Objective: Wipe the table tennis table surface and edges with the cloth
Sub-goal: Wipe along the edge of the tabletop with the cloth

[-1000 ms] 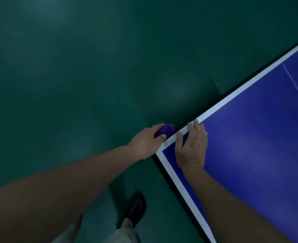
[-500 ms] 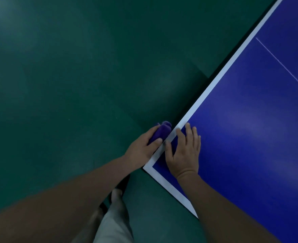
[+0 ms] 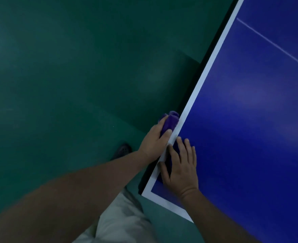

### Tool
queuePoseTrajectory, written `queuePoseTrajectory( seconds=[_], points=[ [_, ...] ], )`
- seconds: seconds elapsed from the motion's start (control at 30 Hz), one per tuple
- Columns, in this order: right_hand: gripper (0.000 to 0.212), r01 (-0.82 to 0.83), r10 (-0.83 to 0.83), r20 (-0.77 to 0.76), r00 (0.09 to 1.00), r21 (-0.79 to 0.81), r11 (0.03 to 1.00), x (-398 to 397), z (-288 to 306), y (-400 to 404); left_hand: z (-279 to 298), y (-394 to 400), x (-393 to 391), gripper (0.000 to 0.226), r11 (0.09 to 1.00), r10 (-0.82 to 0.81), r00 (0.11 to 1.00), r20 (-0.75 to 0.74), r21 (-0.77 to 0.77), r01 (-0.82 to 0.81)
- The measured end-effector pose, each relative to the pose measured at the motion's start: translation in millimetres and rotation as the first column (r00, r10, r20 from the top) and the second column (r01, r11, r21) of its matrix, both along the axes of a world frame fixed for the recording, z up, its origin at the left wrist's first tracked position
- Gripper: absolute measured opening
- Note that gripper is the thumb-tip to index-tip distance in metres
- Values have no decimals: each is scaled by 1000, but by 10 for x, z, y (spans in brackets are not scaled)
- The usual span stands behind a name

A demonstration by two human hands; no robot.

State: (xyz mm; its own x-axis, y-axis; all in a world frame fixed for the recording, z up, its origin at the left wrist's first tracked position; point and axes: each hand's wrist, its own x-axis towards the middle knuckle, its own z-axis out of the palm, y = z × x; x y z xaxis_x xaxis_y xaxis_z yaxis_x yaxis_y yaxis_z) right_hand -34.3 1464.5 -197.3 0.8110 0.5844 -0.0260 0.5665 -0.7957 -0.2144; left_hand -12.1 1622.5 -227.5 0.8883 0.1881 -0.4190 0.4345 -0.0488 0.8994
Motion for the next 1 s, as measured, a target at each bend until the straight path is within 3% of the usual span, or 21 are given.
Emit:
queuePoseTrajectory(
  seconds=[0.1, 0.27, 0.47, 0.63, 0.77, 0.87, 1.0],
  points=[
    [59, -2, 1, -20, 1000, -28, 1000, 6, 2, -6, -82, -45, -399, 51, 996, 46, 999, 28, -73, -43],
    [57, 15, -17, -26, 1000, -63, 998, -36, 24, 7, -127, -151, -850, 58, 980, 96, 989, -114, -161, -113],
    [43, 65, -64, -75, 995, 10, 998, 95, 126, 63, -34, 1, 125, 65, 994, 39, 997, -60, -98, -45],
    [37, 113, -109, -33, 993, 126, 986, 746, 205, 104, 36, 72, 880, 64, 1000, -7, 1000, 21, -30, 8],
    [47, 102, -102, 1, 995, 18, 995, 1449, 254, 219, 45, 66, 494, 60, 994, 15, 996, 89, -113, -5],
    [56, 105, -105, 1, 994, -83, 991, 1998, 216, 231, 40, 39, 132, 59, 989, -2, 999, 33, -150, 7],
    [65, 186, -194, -41, 980, -150, 971, 2378, 133, 189, 58, 49, 558, 65, 994, -13, 1000, 0, -113, 13]
  ],
)
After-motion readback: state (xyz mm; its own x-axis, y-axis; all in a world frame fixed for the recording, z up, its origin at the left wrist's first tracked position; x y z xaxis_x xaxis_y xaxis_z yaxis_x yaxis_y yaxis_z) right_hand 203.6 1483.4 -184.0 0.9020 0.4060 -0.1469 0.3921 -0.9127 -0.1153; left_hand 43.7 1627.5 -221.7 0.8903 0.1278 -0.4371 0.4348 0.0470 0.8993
